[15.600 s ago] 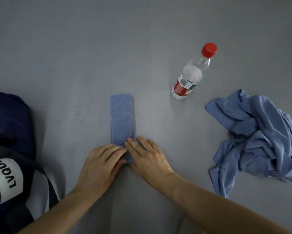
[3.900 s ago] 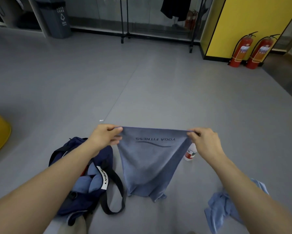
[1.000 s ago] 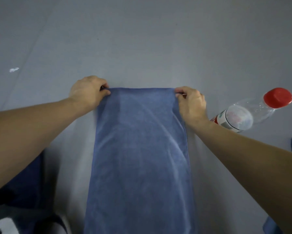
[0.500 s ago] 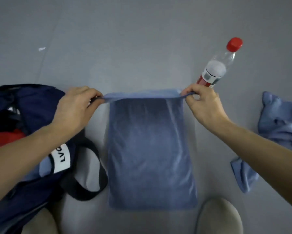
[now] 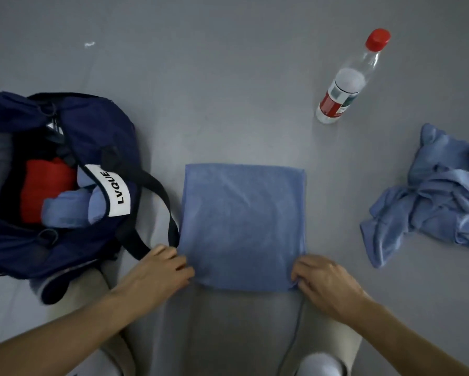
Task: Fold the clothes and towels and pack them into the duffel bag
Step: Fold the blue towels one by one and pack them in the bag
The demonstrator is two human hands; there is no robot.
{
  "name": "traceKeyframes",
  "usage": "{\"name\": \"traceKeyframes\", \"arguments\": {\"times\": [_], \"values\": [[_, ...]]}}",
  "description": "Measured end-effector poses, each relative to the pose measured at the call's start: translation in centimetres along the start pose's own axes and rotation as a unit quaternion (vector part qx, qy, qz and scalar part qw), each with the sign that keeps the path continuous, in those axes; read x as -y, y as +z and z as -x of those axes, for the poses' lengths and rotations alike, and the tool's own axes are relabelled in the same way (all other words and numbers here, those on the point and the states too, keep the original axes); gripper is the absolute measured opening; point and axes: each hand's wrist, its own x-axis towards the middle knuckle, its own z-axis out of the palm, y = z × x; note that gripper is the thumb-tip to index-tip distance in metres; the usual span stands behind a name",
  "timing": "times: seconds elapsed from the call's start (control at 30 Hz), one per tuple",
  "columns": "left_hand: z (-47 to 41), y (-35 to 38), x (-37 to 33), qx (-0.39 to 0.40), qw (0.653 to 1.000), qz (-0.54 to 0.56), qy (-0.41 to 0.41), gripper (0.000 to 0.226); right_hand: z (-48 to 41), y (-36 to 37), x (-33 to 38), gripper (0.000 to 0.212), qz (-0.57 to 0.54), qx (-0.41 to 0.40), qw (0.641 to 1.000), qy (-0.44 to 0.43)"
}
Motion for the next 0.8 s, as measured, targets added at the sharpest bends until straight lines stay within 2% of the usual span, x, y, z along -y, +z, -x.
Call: {"name": "traceKeyframes", "arguments": {"times": [0.07, 0.1, 0.23, 0.27, 0.3, 0.37, 0.43, 0.5, 0.7, 0.8], "values": [[-0.4, 0.7, 0.1, 0.030, 1.000, 0.007, -0.004, 0.021, -1.1, 0.3, 0.0, 0.027, 0.071, 0.051, 0.996, -0.032], [-0.9, 0.7, 0.2, 0.032, 0.999, 0.015, -0.015, 0.029, -1.8, 0.2, 0.0, 0.032, 0.083, 0.042, 0.995, -0.046], [-5.9, -0.3, 0.9, -0.060, 0.994, 0.069, -0.067, 0.048, -6.2, -0.7, 0.4, 0.036, 0.001, -0.148, 0.988, -0.033], [-7.8, -0.5, 1.0, -0.076, 0.990, 0.081, -0.086, 0.051, -7.7, -0.9, 0.5, 0.040, -0.005, -0.170, 0.985, -0.017], [-9.8, -0.7, 1.3, -0.075, 0.987, 0.095, -0.109, 0.054, -9.5, -1.1, 0.5, 0.048, -0.001, -0.169, 0.986, -0.003], [-13.4, -0.5, 1.9, -0.036, 0.978, 0.127, -0.161, 0.062, -12.7, -1.4, 0.0, 0.065, 0.027, -0.117, 0.992, 0.029], [-16.3, 0.7, 2.5, 0.013, 0.968, 0.135, -0.212, 0.068, -15.1, -1.9, -1.4, 0.073, 0.090, -0.074, 0.992, 0.051], [-18.3, 1.7, 3.1, 0.023, 0.964, 0.111, -0.240, 0.070, -16.4, -2.4, -3.2, 0.079, 0.151, -0.066, 0.985, 0.057], [-21.8, 2.1, 6.3, -0.015, 0.965, 0.089, -0.244, 0.074, -18.5, -4.7, -6.5, 0.082, 0.201, -0.064, 0.975, 0.064], [-21.3, 1.7, 9.3, -0.009, 0.963, 0.094, -0.252, 0.073, -18.7, -5.6, -7.0, 0.080, 0.205, -0.064, 0.975, 0.064]]}}
